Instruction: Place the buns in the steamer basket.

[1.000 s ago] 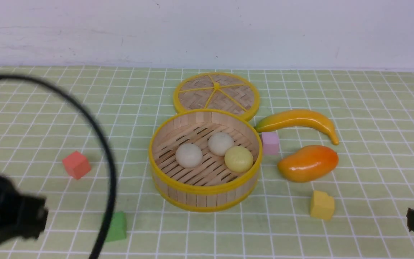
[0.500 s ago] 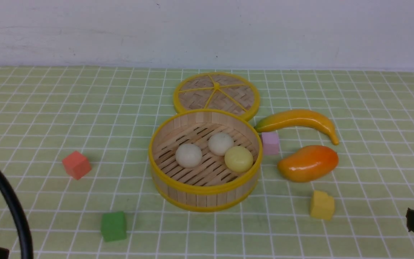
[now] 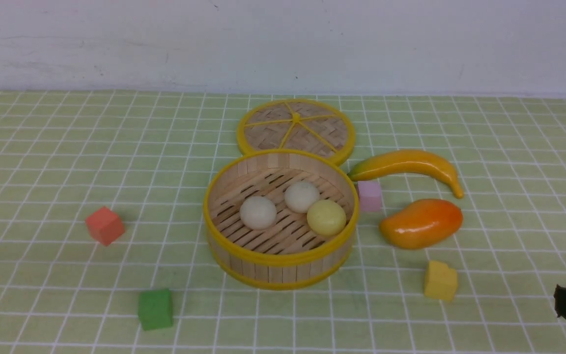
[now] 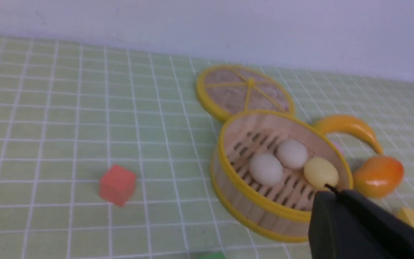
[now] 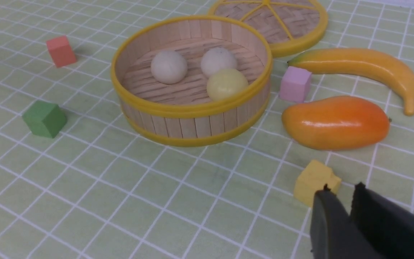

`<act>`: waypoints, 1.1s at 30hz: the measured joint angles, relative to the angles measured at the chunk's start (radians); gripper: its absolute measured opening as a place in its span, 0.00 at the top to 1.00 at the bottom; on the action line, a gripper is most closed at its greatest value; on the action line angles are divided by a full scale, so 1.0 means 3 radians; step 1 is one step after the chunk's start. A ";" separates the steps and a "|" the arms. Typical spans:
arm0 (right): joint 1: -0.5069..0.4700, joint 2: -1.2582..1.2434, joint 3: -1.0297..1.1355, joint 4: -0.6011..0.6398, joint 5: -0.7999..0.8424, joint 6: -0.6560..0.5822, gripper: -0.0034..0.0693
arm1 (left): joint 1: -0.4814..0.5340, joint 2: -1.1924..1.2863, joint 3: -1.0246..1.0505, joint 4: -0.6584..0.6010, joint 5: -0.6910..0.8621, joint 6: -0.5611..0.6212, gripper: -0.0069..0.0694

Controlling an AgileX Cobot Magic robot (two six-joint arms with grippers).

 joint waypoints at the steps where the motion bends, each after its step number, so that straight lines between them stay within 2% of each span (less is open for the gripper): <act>1: 0.0000 0.0000 0.0000 0.0000 0.0000 0.0000 0.82 | 0.0121 -0.0144 0.0122 0.0000 -0.0019 0.0000 0.93; 4: 0.0000 0.0000 0.0000 0.0000 0.0000 0.0000 0.81 | 0.0470 -0.0616 0.0564 -0.0006 -0.0124 0.0000 0.93; 5: 0.0000 0.0000 0.0000 0.0000 0.0000 0.0000 0.81 | 0.0470 -0.0616 0.0597 -0.0009 -0.0124 0.0000 0.93; 9: 0.0000 0.0000 0.0000 0.0000 0.0000 0.0000 0.81 | 0.0844 -0.1164 0.1391 -0.0151 -0.0491 0.0000 0.92; 13: 0.0000 -0.0002 0.0000 0.0000 0.0000 0.0000 0.80 | 0.1129 -0.1226 0.2001 -0.0275 -0.0849 0.0000 0.92; 15: 0.0000 -0.0004 0.0000 0.0000 0.0005 0.0000 0.80 | 0.1217 -0.1226 0.2120 -0.0325 -0.0797 0.0000 0.92; 20: 0.0000 -0.0007 0.0004 0.0000 0.0015 0.0000 0.79 | 0.1217 -0.1226 0.2148 -0.0333 -0.0513 0.0039 0.92; 33: 0.0000 -0.0007 0.0037 0.0000 0.0108 0.0000 0.78 | 0.1208 -0.1226 0.2148 -0.0405 -0.0514 0.0049 0.91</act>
